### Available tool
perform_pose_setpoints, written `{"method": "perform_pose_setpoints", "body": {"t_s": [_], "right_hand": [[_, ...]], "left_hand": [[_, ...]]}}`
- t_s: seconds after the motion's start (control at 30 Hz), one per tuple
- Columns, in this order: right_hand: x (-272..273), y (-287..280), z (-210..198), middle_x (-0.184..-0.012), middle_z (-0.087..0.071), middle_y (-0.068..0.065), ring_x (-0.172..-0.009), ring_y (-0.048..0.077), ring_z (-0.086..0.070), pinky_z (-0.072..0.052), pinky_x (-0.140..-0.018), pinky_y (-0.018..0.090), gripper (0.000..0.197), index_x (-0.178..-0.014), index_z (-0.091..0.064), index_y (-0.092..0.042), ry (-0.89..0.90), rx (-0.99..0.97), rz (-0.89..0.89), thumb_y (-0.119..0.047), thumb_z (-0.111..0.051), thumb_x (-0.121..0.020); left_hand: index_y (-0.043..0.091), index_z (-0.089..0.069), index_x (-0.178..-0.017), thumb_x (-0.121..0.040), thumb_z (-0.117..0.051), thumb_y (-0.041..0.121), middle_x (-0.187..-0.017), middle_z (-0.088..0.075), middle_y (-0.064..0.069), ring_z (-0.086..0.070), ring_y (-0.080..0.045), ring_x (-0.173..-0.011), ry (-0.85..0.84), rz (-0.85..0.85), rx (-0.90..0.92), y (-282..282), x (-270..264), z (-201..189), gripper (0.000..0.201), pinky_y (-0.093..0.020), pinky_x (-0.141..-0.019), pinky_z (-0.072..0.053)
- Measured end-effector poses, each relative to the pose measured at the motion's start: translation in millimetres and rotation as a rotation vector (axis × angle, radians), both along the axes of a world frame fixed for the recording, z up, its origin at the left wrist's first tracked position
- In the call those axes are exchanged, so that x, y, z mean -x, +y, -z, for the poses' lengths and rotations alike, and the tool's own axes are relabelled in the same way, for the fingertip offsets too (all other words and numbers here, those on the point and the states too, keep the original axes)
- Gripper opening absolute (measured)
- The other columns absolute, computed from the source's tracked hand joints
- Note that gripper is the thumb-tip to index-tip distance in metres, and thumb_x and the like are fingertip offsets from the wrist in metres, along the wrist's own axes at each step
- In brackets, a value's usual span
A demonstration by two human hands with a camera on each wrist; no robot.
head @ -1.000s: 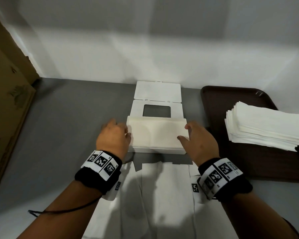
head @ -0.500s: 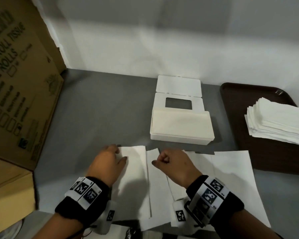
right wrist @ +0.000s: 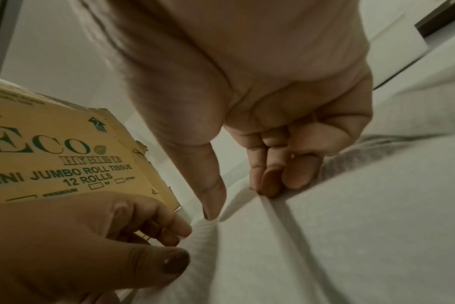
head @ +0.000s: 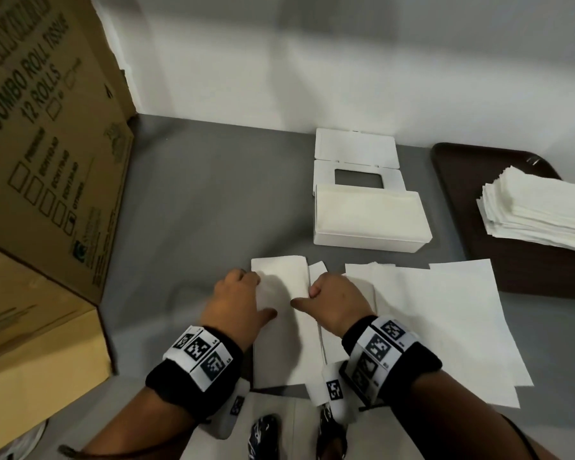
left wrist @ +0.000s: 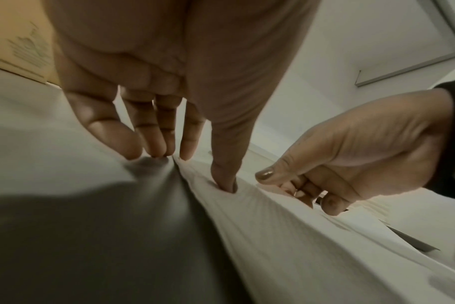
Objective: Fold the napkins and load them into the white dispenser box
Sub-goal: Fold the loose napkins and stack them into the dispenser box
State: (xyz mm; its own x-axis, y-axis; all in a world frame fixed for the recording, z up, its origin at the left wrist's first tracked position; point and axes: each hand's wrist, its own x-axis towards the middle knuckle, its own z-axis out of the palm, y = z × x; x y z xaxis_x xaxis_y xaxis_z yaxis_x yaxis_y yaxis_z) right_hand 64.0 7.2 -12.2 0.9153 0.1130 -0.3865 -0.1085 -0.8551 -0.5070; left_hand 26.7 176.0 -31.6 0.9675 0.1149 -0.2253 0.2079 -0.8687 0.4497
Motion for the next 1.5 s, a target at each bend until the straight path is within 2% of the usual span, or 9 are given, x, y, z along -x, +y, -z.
{"method": "perform_pose_setpoints", "body": {"t_s": [0.27, 0.43, 0.6, 0.73, 0.83, 1.03, 1.1, 1.3, 1.5], "right_hand": [[15, 13, -2, -0.085, -0.062, 0.000, -0.083, 0.020, -0.061, -0.049, -0.074, 0.031, 0.030, -0.091, -0.055, -0.014, -0.029, -0.217, 0.165, -0.031, -0.075, -0.076], [22, 14, -3, -0.051, -0.035, -0.005, -0.049, 0.014, -0.035, -0.032, -0.055, 0.029, 0.044, -0.054, -0.034, -0.017, -0.082, -0.237, 0.080, -0.024, -0.069, -0.081], [27, 5, -15, -0.055, -0.046, -0.007, -0.046, 0.005, -0.041, -0.033, -0.050, 0.020, 0.019, -0.074, -0.060, -0.007, -0.119, -0.362, 0.016, -0.020, -0.064, -0.086], [28, -6, -30, -0.075, -0.065, -0.002, -0.062, 0.009, -0.058, -0.047, -0.064, 0.030, 0.011, -0.089, -0.067, -0.014, -0.107, -0.414, -0.047, -0.025, -0.063, -0.088], [27, -17, -41, -0.089, -0.070, 0.001, -0.082, 0.019, -0.066, -0.053, -0.078, 0.041, 0.019, -0.093, -0.067, -0.017, -0.117, -0.405, -0.113, -0.034, -0.061, -0.086], [23, -45, -67, -0.088, -0.067, -0.007, -0.081, 0.004, -0.060, -0.047, -0.073, 0.024, 0.009, -0.093, -0.066, -0.022, -0.151, -0.396, -0.233, -0.029, -0.063, -0.091], [21, -55, -74, -0.099, -0.068, -0.006, -0.092, 0.006, -0.061, -0.050, -0.084, 0.029, 0.014, -0.100, -0.067, -0.020, -0.171, -0.381, -0.301, -0.030, -0.062, -0.092], [1, -94, -86, -0.111, -0.069, -0.012, -0.105, 0.000, -0.061, -0.048, -0.095, 0.028, 0.020, -0.111, -0.067, -0.025, -0.190, -0.430, -0.273, -0.027, -0.061, -0.092], [-34, -140, -82, -0.092, -0.071, -0.003, -0.083, 0.011, -0.068, -0.053, -0.077, 0.032, 0.014, -0.091, -0.068, -0.018, -0.080, -0.455, -0.129, -0.031, -0.070, -0.086]], "left_hand": [[0.019, -0.048, -0.130, -0.077, -0.070, 0.046, -0.127, -0.044, -0.003, -0.043, -0.025, -0.119, -0.012, 0.026, -0.014, 1, 2, -1, 0.063, -0.034, -0.097, -0.042], [0.017, -0.042, -0.133, -0.082, -0.065, 0.044, -0.131, -0.043, -0.004, -0.041, -0.025, -0.123, -0.051, 0.081, -0.011, 5, 5, -16, 0.062, -0.033, -0.101, -0.038], [0.019, -0.033, -0.140, -0.072, -0.065, 0.064, -0.136, -0.044, -0.001, -0.042, -0.022, -0.126, -0.236, 0.072, 0.091, 16, 2, -44, 0.088, -0.036, -0.103, -0.040], [0.026, -0.024, -0.147, -0.058, -0.055, 0.081, -0.142, -0.043, 0.006, -0.039, -0.017, -0.131, -0.209, 0.197, 0.128, 18, -10, -73, 0.108, -0.044, -0.108, -0.037], [0.027, -0.035, -0.141, -0.064, -0.073, 0.061, -0.135, -0.049, 0.010, -0.046, -0.009, -0.125, -0.118, 0.243, 0.322, 14, -19, -87, 0.093, -0.027, -0.104, -0.038], [0.034, -0.040, -0.136, -0.063, -0.075, 0.057, -0.124, -0.044, 0.022, -0.045, 0.005, -0.113, -0.044, 0.319, 0.363, -6, -35, -100, 0.084, -0.012, -0.096, -0.031], [0.047, -0.051, -0.112, -0.061, -0.077, 0.060, -0.108, -0.057, 0.031, -0.054, 0.011, -0.099, 0.052, 0.361, 0.420, -15, -41, -104, 0.058, -0.007, -0.088, -0.037], [0.025, -0.069, -0.101, -0.068, -0.080, 0.046, -0.098, -0.075, 0.004, -0.070, -0.015, -0.092, 0.152, 0.385, 0.674, -42, -59, -112, 0.040, -0.034, -0.088, -0.054], [0.016, -0.069, -0.104, -0.074, -0.079, 0.029, -0.101, -0.074, -0.006, -0.070, -0.028, -0.096, 0.076, 0.253, 0.835, -66, -90, -116, 0.034, -0.046, -0.092, -0.053]]}}
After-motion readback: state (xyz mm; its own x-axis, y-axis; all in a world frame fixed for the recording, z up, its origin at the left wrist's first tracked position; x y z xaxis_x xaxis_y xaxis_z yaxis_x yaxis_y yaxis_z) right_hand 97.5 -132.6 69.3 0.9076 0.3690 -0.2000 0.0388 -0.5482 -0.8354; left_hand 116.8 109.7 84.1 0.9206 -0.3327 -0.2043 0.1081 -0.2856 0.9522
